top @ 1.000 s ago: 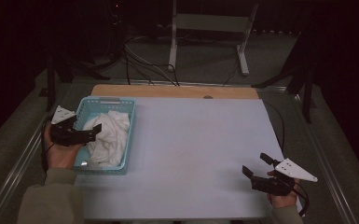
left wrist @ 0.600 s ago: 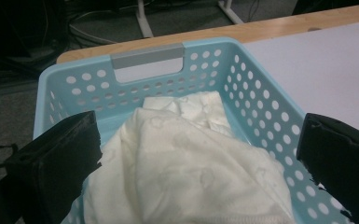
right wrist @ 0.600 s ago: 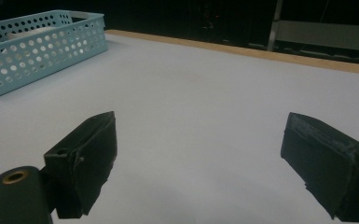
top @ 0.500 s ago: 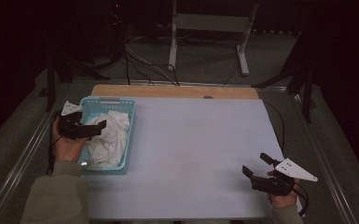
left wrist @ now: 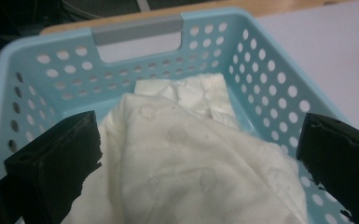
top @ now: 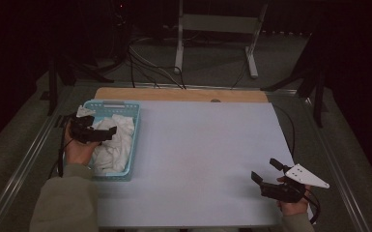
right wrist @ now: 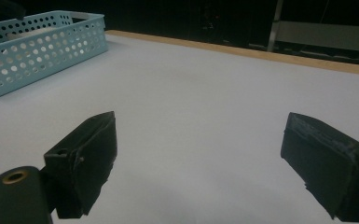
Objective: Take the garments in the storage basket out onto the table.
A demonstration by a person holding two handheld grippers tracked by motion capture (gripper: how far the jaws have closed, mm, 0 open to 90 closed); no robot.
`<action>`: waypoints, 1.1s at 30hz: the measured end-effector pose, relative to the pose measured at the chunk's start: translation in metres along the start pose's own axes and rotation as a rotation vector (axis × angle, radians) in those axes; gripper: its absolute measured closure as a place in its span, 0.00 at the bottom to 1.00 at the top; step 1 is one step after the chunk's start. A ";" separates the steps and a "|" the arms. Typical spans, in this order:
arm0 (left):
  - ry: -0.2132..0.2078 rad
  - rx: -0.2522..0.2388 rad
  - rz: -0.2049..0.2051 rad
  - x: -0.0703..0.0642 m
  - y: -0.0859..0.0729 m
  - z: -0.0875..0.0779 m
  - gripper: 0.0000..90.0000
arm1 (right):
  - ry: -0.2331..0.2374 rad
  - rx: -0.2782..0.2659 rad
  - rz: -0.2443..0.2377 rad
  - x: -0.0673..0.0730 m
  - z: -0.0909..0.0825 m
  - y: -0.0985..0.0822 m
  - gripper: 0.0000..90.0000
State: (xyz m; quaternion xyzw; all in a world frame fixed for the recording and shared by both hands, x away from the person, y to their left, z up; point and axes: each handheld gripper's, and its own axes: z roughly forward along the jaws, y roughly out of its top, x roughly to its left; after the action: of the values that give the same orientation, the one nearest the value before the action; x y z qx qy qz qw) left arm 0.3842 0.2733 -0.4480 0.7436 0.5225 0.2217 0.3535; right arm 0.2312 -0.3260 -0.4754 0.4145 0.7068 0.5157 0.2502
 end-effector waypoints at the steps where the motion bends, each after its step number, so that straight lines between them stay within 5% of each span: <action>1: -0.002 0.014 0.007 0.000 -0.001 0.003 0.00 | 0.000 -0.001 0.000 0.000 0.000 0.000 0.12; 8: -0.014 0.038 -0.009 0.001 -0.003 0.011 0.00 | 0.000 0.001 -0.001 0.000 0.000 0.000 0.12; 16: -0.079 0.102 -0.027 -0.001 -0.006 0.028 0.01 | 0.000 0.001 -0.003 0.000 0.000 0.000 0.12; 20: -0.063 0.131 -0.011 -0.002 -0.008 0.033 0.01 | 0.000 0.001 -0.003 0.000 0.000 0.000 0.12; 25: -0.029 0.235 -0.013 -0.001 -0.010 0.038 0.01 | 0.001 0.001 -0.003 0.000 0.000 0.000 0.12; 33: -0.071 0.331 0.011 -0.006 -0.011 0.051 0.00 | 0.003 0.004 -0.005 0.000 0.001 0.000 0.12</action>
State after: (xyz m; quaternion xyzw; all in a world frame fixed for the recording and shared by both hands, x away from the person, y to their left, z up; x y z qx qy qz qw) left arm 0.4106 0.2553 -0.4894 0.8020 0.5348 0.1081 0.2430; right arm 0.2315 -0.3254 -0.4755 0.4125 0.7092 0.5145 0.2496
